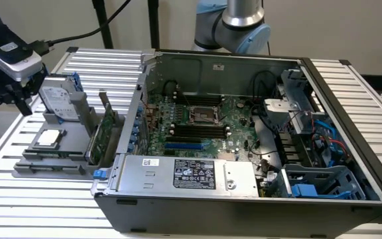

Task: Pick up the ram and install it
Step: 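Pick up the ram and move it above insertion slot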

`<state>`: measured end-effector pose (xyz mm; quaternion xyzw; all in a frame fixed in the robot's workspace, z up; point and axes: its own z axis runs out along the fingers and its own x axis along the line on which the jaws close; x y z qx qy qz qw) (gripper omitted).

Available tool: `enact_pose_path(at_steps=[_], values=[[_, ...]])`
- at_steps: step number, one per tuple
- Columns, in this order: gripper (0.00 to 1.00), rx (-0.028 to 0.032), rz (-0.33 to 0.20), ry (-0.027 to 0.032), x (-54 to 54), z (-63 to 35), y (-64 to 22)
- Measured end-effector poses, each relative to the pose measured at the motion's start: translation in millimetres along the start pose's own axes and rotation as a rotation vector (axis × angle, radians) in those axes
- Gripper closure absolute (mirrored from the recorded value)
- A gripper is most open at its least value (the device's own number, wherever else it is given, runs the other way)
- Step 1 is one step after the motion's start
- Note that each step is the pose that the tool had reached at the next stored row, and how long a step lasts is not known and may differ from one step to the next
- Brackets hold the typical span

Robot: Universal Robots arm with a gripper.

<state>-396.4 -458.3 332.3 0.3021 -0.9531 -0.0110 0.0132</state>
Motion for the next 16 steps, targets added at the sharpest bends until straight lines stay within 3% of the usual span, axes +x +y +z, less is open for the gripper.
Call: enact_pose_path(at_steps=[16], values=[[1.00, 0.0054, -0.291, 0.0085, -0.1, 5.1, -0.1]])
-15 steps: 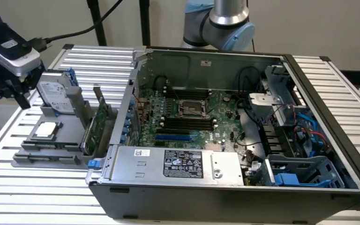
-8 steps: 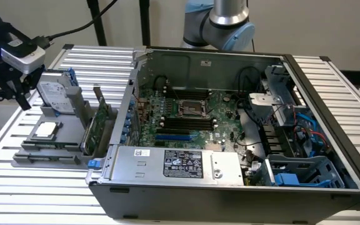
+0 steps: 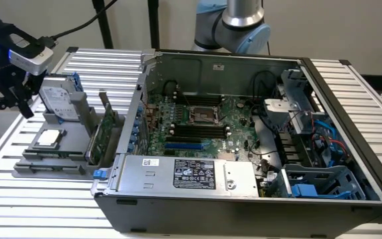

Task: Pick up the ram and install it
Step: 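Pick up the ram and move it above insertion slot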

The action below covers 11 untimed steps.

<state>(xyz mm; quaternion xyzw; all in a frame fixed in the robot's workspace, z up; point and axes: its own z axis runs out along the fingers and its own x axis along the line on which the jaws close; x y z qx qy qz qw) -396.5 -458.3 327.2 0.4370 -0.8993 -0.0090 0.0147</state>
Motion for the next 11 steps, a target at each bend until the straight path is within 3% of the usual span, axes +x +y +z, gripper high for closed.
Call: enact_pose_path(at_steps=[11], values=[[1.00, 0.0037, -0.201, 0.0057, -0.1, 5.7, -0.2]])
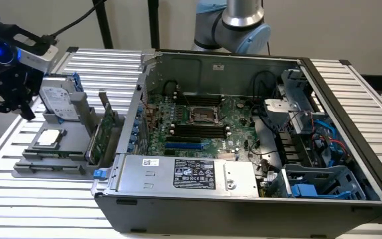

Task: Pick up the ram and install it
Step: 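Pick up the ram and move it above insertion slot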

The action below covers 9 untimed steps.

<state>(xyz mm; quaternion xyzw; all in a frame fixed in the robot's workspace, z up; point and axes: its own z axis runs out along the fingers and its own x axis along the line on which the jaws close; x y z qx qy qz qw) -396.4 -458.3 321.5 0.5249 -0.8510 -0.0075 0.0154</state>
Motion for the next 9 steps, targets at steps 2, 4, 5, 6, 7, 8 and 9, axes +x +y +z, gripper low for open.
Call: enact_pose_path(at_steps=[2, 4, 5, 6, 7, 8, 9], values=[[1.00, 0.0006, -0.036, 0.0011, 0.0, 1.4, 0.0], [1.00, 0.0010, -0.073, 0.0023, -0.1, 3.1, -0.1], [1.00, 0.0011, -0.091, 0.0030, -0.1, 4.0, -0.1], [1.00, 0.0012, -0.109, 0.0037, -0.1, 4.9, -0.1], [1.00, 0.0012, -0.127, 0.0043, -0.1, 5.9, -0.2], [1.00, 0.0013, -0.144, 0.0049, -0.1, 7.0, -0.2], [1.00, 0.0014, -0.159, 0.0054, -0.2, 8.0, -0.2]])
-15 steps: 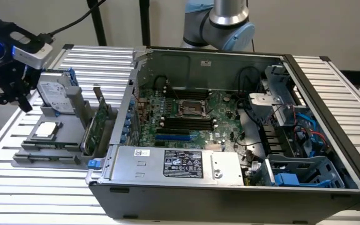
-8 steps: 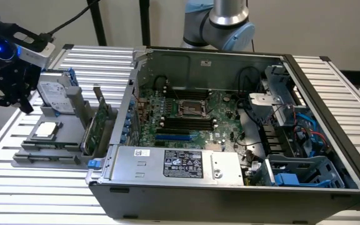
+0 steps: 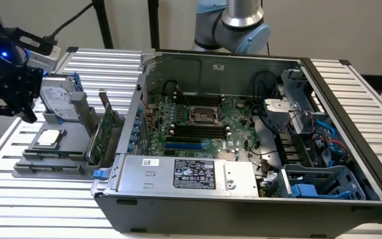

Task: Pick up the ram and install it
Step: 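Pick up the ram and move it above insertion slot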

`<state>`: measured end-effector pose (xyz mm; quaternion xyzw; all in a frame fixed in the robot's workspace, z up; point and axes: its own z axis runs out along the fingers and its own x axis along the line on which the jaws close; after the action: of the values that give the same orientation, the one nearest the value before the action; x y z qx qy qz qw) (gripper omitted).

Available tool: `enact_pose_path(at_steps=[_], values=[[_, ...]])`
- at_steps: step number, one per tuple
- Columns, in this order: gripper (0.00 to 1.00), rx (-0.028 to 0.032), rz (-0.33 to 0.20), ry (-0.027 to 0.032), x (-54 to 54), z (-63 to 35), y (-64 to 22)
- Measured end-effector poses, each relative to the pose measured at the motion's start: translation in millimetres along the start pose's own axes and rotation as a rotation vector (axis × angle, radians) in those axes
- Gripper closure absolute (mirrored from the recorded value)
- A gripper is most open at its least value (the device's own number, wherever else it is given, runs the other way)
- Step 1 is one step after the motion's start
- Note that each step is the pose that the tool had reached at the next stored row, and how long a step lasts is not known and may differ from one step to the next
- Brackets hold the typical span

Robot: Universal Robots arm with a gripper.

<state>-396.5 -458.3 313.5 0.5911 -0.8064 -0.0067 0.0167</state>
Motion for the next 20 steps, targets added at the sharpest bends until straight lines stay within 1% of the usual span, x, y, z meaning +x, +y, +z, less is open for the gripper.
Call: enact_pose_path(at_steps=[4, 12, 20], values=[[1.00, 0.0006, -0.045, 0.0013, 0.5, 5.5, -0.3], [1.00, 0.0015, -0.090, 0.0028, 4.6, 18.3, -2.3], [1.00, 0.0030, -0.174, 0.0054, 4.7, 26.7, -3.9]])
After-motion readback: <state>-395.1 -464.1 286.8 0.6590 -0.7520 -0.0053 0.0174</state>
